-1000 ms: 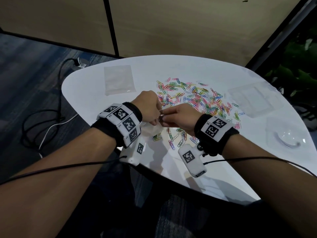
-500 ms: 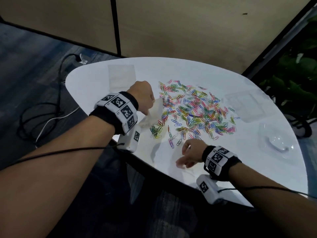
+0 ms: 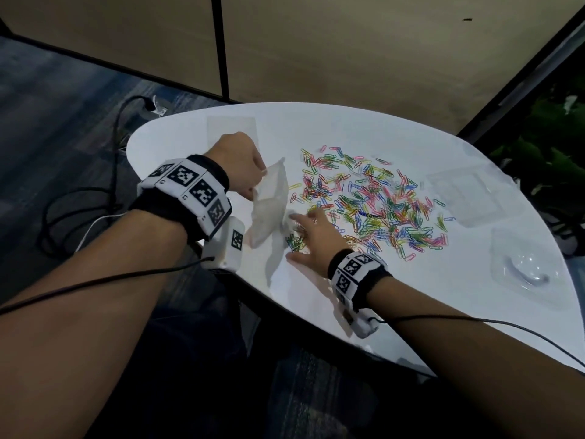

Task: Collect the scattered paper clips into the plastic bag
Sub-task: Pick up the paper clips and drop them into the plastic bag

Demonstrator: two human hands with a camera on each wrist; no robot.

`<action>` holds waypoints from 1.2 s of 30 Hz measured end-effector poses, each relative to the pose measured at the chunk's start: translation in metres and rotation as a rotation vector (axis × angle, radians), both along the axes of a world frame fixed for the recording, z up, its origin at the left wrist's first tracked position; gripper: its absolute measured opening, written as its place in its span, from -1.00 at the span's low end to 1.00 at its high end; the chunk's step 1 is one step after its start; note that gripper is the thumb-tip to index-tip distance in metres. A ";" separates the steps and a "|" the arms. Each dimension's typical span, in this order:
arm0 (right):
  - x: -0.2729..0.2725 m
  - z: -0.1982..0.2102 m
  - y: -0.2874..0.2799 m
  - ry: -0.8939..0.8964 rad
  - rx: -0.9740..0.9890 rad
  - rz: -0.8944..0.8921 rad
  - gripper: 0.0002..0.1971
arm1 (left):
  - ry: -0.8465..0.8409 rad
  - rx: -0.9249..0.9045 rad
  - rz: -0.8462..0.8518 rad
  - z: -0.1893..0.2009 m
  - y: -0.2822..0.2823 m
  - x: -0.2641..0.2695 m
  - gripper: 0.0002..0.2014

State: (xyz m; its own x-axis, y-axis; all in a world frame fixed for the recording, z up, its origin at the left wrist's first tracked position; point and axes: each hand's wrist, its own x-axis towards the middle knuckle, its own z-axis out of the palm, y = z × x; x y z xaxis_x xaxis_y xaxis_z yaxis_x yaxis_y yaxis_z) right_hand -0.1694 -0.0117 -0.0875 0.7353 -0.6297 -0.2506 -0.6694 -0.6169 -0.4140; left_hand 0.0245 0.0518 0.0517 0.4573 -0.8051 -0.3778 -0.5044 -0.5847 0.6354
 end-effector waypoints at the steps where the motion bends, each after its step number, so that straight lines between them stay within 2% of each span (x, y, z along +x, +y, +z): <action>1: 0.003 -0.003 0.000 0.044 -0.091 0.101 -0.27 | 0.005 0.000 0.000 -0.001 -0.001 0.000 -0.72; 3: 0.008 -0.008 0.000 0.131 -0.249 0.281 -0.41 | 0.017 0.001 0.002 -0.003 -0.001 0.000 -0.72; 5: 0.011 -0.011 0.002 0.157 -0.325 0.386 -0.57 | 0.023 0.005 0.006 -0.004 -0.001 0.001 -0.71; 8: 0.012 -0.011 0.000 0.107 -0.325 0.420 -0.84 | 0.025 0.008 0.011 -0.005 -0.001 0.002 -0.70; 10: 0.012 -0.008 -0.005 0.164 -0.331 0.395 -0.87 | 0.020 0.011 0.013 -0.004 -0.001 0.001 -0.70; 13: 0.003 -0.006 -0.020 0.225 -0.304 0.274 -0.81 | 0.006 0.023 0.007 -0.005 -0.001 -0.001 -0.69; 16: -0.007 0.001 -0.038 0.114 -0.179 0.026 -0.83 | -0.002 0.037 -0.020 -0.008 -0.003 -0.007 -0.70; 19: -0.016 0.025 -0.055 -0.122 0.086 -0.342 -0.89 | 0.000 0.052 -0.057 -0.011 -0.005 -0.014 -0.69; 21: -0.016 0.048 -0.059 -0.347 0.350 -0.571 -0.94 | -0.004 0.059 -0.081 -0.011 -0.007 -0.018 -0.69; 24: -0.009 0.087 -0.054 -0.735 0.678 -0.715 -0.87 | -0.016 0.075 -0.121 -0.010 -0.009 -0.026 -0.69; 26: -0.001 0.105 -0.047 -0.886 0.841 -0.718 -0.79 | -0.013 0.082 -0.149 -0.010 -0.011 -0.032 -0.69; 28: 0.007 0.112 -0.037 -0.904 0.978 -0.695 -0.78 | -0.001 0.076 -0.154 -0.011 -0.012 -0.037 -0.68; 30: 0.013 0.110 -0.025 -0.814 1.039 -0.659 -0.82 | 0.015 0.059 -0.142 -0.012 -0.014 -0.039 -0.69; 33: 0.018 0.098 -0.010 -0.637 0.920 -0.636 -0.92 | 0.053 0.034 -0.132 -0.014 -0.015 -0.040 -0.74; 36: 0.021 0.086 -0.008 -0.586 0.826 -0.665 -0.88 | 0.094 0.022 -0.140 -0.016 -0.015 -0.046 -0.75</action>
State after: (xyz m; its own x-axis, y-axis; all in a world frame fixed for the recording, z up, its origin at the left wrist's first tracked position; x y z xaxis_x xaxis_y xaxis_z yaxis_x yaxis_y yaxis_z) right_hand -0.1483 -0.0194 -0.0013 0.4658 -0.7351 -0.4925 -0.3339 0.3694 -0.8672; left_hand -0.0211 0.0369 0.0355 0.3026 -0.8496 -0.4320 -0.5212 -0.5270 0.6713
